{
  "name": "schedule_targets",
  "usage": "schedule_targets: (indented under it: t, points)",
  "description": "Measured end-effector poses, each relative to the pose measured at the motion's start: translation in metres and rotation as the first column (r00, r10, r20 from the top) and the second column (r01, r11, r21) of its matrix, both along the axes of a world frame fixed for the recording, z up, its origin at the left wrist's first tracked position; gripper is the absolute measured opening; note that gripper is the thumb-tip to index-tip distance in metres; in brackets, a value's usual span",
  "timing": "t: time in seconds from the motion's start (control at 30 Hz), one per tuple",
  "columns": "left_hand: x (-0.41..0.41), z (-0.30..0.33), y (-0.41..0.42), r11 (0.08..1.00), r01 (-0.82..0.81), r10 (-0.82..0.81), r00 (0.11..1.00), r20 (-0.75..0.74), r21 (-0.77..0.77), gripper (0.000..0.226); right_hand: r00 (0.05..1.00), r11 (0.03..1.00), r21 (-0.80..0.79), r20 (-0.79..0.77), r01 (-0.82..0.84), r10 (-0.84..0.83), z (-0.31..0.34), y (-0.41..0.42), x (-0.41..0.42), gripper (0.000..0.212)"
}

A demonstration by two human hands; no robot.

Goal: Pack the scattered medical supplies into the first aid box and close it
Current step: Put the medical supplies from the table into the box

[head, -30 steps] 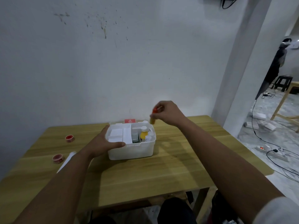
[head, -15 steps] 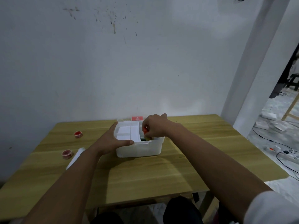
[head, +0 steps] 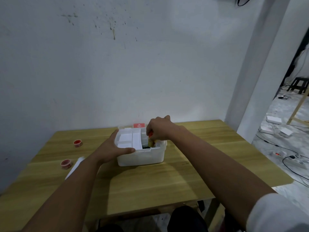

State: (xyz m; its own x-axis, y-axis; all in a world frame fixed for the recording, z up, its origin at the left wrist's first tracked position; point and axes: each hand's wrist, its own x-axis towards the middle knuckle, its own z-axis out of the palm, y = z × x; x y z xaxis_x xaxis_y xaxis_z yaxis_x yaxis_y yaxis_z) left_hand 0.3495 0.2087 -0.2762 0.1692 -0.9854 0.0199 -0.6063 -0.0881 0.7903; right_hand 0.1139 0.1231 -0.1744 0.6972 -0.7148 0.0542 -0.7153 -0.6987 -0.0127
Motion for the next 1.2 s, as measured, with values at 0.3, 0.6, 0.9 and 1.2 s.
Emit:
schedule_targets:
  t: [0.3,0.6,0.9,1.2]
  points:
    - [-0.011,0.011,0.009,0.997,0.055,-0.058,0.997,-0.058,-0.051,0.115,0.992,1.000,0.012,-0.127,-0.012,0.014,0.005,0.001,0.006,0.016]
    - [-0.010,0.009,0.005,0.998,0.042,-0.044,0.998,-0.052,-0.042,0.099,0.969,0.998,0.030,-0.241,-0.050,0.056,-0.005,0.006,0.015,0.007]
    - [-0.006,0.005,0.005,0.999,0.036,-0.037,0.999,-0.014,-0.029,0.141,0.997,0.991,0.131,0.073,-0.015,0.005,-0.010,-0.007,0.002,0.027]
    - [0.002,-0.001,-0.001,1.000,-0.019,0.019,0.999,-0.042,0.010,0.143,0.636,0.948,0.319,0.733,-0.010,-0.240,-0.037,-0.015,-0.056,0.050]
